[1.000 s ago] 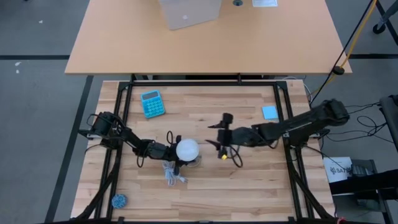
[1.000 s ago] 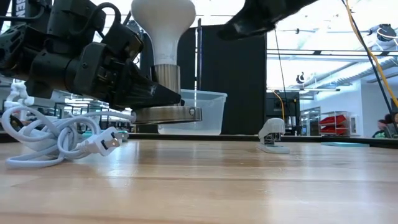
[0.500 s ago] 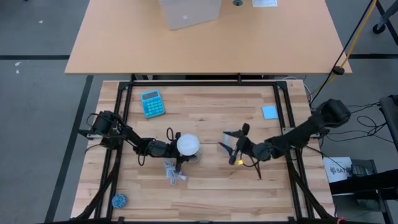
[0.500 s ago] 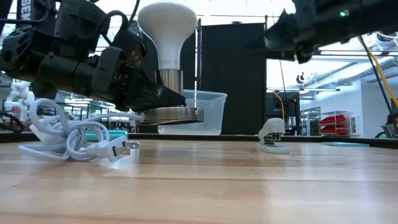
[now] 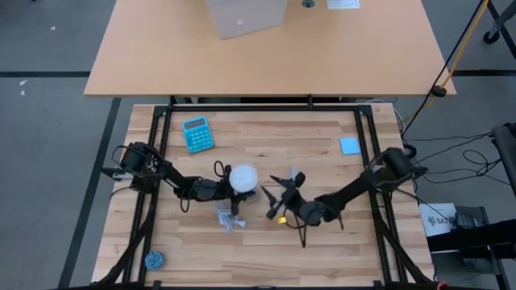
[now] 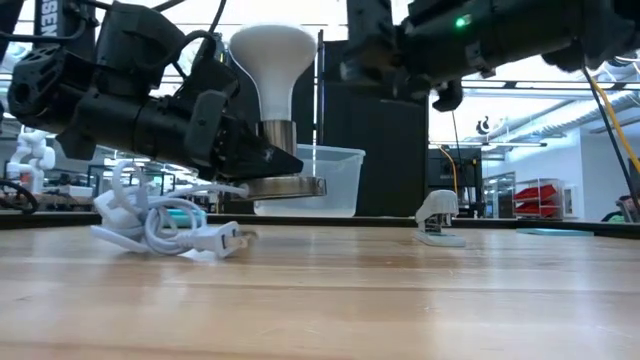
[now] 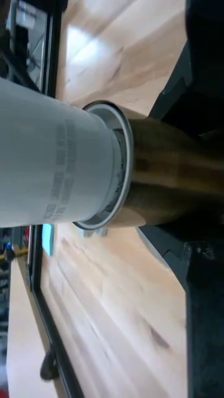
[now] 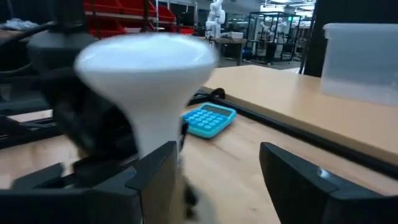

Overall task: Screw lightbulb
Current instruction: Remove the light bulb from the lamp

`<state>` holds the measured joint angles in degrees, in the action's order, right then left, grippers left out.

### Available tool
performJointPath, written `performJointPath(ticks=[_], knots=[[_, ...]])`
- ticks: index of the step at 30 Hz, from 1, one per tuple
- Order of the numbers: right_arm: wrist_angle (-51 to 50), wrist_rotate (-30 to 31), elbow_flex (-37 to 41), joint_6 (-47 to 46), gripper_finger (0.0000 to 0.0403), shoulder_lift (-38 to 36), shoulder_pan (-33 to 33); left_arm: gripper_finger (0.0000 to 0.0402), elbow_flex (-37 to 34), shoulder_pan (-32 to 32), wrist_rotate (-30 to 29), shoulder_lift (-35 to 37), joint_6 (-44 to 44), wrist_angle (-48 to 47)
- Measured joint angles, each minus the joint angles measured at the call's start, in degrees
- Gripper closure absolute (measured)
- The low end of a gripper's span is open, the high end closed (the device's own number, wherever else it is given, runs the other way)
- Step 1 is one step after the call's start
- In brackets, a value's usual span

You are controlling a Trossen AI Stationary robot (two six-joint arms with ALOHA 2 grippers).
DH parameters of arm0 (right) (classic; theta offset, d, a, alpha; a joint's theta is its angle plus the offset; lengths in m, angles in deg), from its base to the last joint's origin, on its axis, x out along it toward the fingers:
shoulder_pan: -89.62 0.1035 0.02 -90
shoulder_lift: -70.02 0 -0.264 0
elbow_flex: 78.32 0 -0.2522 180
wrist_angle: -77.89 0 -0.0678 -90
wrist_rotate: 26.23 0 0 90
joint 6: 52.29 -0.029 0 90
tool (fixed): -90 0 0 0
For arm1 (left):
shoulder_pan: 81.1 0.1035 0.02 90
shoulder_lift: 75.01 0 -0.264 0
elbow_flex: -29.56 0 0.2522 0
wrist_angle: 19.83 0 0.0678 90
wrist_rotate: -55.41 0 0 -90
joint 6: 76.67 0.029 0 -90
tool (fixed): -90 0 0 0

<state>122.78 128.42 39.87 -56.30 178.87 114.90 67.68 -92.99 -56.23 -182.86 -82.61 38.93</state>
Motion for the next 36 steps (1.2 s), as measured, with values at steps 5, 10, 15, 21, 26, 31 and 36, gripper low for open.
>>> performJointPath(ticks=[5,10,15,21,26,31,36], knots=[[2.10,-0.26,-5.36,0.55,0.0160,6.41,0.37,0.0226,0.00,0.14,-0.52,0.00,-0.01,-0.14],[2.11,-0.40,-10.04,2.82,0.0135,9.79,-0.59,0.0226,0.02,0.14,-1.01,0.02,-0.05,-0.10],[1.26,-0.51,-13.93,3.72,0.0122,12.39,-2.17,0.0226,0.02,0.14,-1.60,0.02,-0.98,-0.07],[0.52,-3.19,-14.99,1.87,0.0123,14.07,-4.43,0.0226,0.02,0.14,-1.96,0.02,-1.13,-0.05],[1.29,-4.40,-15.01,3.87,0.0141,14.04,-6.16,0.0226,0.02,0.14,-1.96,0.02,-1.15,-0.40],[1.46,-10.82,-15.01,2.48,0.0176,14.04,-7.83,0.0226,0.02,0.14,-1.96,0.02,-1.17,-0.61],[1.55,-10.95,-15.01,4.34,0.0221,14.04,-8.04,0.0226,0.02,0.14,-1.94,0.02,-1.09,-0.84]])
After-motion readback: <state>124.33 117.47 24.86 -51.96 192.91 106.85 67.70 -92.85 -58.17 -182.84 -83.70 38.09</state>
